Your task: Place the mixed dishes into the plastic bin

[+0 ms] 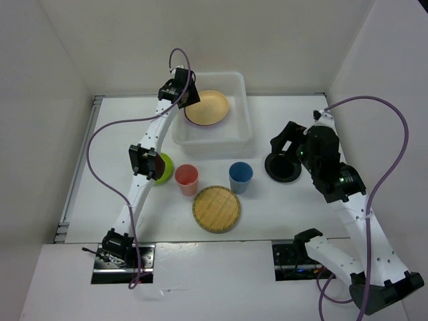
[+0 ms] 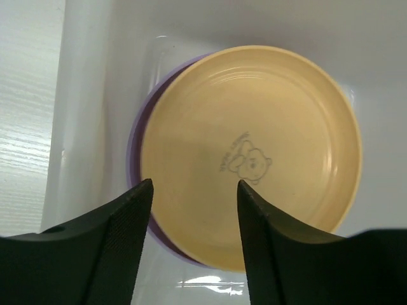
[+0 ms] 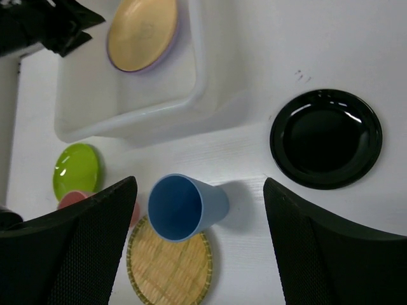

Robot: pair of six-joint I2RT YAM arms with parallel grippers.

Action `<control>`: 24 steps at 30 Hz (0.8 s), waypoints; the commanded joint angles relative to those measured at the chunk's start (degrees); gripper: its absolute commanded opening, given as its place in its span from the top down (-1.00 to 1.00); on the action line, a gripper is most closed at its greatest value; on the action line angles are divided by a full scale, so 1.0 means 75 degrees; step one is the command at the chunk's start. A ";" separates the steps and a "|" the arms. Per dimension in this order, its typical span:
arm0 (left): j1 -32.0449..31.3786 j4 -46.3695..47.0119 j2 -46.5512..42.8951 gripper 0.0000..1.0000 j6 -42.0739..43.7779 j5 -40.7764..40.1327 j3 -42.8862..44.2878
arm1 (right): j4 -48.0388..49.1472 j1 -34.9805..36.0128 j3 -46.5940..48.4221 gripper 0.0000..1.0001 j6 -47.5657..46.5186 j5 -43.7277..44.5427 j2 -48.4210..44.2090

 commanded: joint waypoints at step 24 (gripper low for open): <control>-0.1624 -0.3149 -0.6545 -0.49 0.2043 -0.0781 -0.0730 | 0.1866 0.1319 -0.3353 -0.70 0.2419 -0.1713 -0.0651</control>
